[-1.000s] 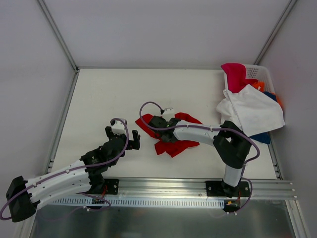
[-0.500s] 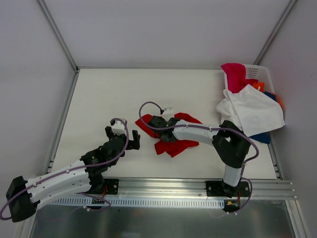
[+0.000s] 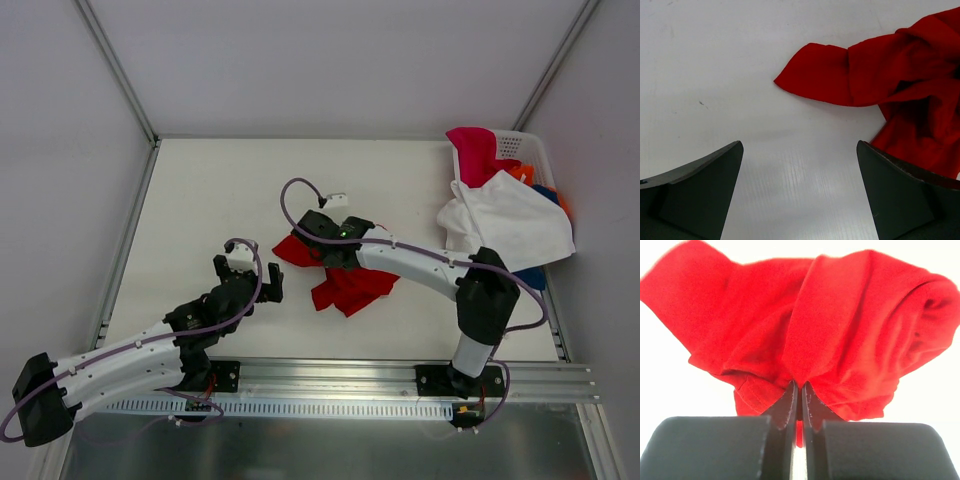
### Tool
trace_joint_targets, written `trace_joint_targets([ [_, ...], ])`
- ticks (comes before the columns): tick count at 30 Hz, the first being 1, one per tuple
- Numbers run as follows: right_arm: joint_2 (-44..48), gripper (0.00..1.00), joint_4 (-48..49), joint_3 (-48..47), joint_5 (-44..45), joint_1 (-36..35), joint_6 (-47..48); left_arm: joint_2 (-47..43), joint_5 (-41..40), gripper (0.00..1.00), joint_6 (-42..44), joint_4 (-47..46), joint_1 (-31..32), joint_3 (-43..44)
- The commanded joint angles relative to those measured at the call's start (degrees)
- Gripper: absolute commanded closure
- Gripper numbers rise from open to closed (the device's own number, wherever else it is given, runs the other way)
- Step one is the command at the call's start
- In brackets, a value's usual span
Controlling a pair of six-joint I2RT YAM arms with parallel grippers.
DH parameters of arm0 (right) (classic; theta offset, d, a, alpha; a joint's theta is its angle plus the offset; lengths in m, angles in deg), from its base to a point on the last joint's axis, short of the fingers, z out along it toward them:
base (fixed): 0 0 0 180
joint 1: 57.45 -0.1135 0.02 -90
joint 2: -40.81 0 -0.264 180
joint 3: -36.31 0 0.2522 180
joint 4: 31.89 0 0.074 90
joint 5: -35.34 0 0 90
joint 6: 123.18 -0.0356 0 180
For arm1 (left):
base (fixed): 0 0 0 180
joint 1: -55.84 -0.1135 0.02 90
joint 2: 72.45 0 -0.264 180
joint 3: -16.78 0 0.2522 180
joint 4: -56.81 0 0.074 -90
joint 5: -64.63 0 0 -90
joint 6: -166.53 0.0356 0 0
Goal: Fold and stack the t-shirts
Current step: Flatten the tshirt out
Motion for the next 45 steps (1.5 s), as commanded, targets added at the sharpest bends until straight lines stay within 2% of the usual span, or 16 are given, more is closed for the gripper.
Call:
trace_joint_targets([
  [1, 5.5, 1.0, -5.5, -5.2, 2.7, -0.2, 2.6, 1.4, 1.0, 0.01, 0.4, -0.9, -0.4, 1.4],
  [9, 10.9, 0.99, -7.3, -3.3, 4.2, -0.4, 3.5, 2.0, 1.4, 0.01, 0.6, -0.9, -0.4, 1.5],
  [12, 10.6, 0.93, -7.3, -1.9, 3.9, -0.4, 3.6, 2.2, 1.4, 0.01, 0.6, -0.9, -0.4, 1.6],
  [14, 9.9, 0.84, -7.1, -1.0, 3.3, -0.4, 2.9, 2.3, 1.4, 0.01, 0.7, -0.9, -0.4, 1.6],
  [22, 8.9, 0.74, -5.8, 0.3, 2.1, -0.4, 2.5, 1.8, 1.4, 0.01, 0.8, -0.9, -0.4, 1.4],
  [24, 8.9, 0.75, -5.6, 0.4, 2.0, -0.4, 2.5, 1.6, 1.4, 0.01, 0.8, -0.9, -0.4, 1.4],
  [25, 9.0, 0.84, -5.5, 0.5, 2.0, -0.4, 2.7, 1.6, 1.4, 0.01, 0.8, -0.9, -0.4, 1.5],
  [26, 9.0, 0.99, -5.3, 0.6, 2.0, -0.4, 2.5, 1.6, 1.5, 0.01, 0.8, -0.9, -0.4, 1.5],
  [27, 9.1, 1.0, -5.2, 0.9, 2.1, -0.4, 2.3, 1.5, 1.5, 0.01, 0.8, -0.9, -0.4, 1.5],
  [31, 8.8, 0.69, -3.6, 0.9, -0.5, -0.4, 2.6, 1.6, 1.7, 0.01, 0.8, -0.8, -0.4, 1.5],
  [33, 8.3, 0.64, -2.3, 0.6, -2.5, -0.6, 2.6, 1.7, 1.7, 0.01, 0.8, -0.9, -0.4, 1.6],
  [35, 6.7, 0.54, -0.9, -0.5, -3.6, -1.2, 2.2, 1.8, 1.7, 0.01, 0.8, -0.8, -0.4, 1.7],
  [45, -1.7, 0.56, 2.5, -2.1, -7.7, -2.2, 0.8, 1.3, 1.5, 0.01, 0.9, -0.9, -0.4, 1.5],
])
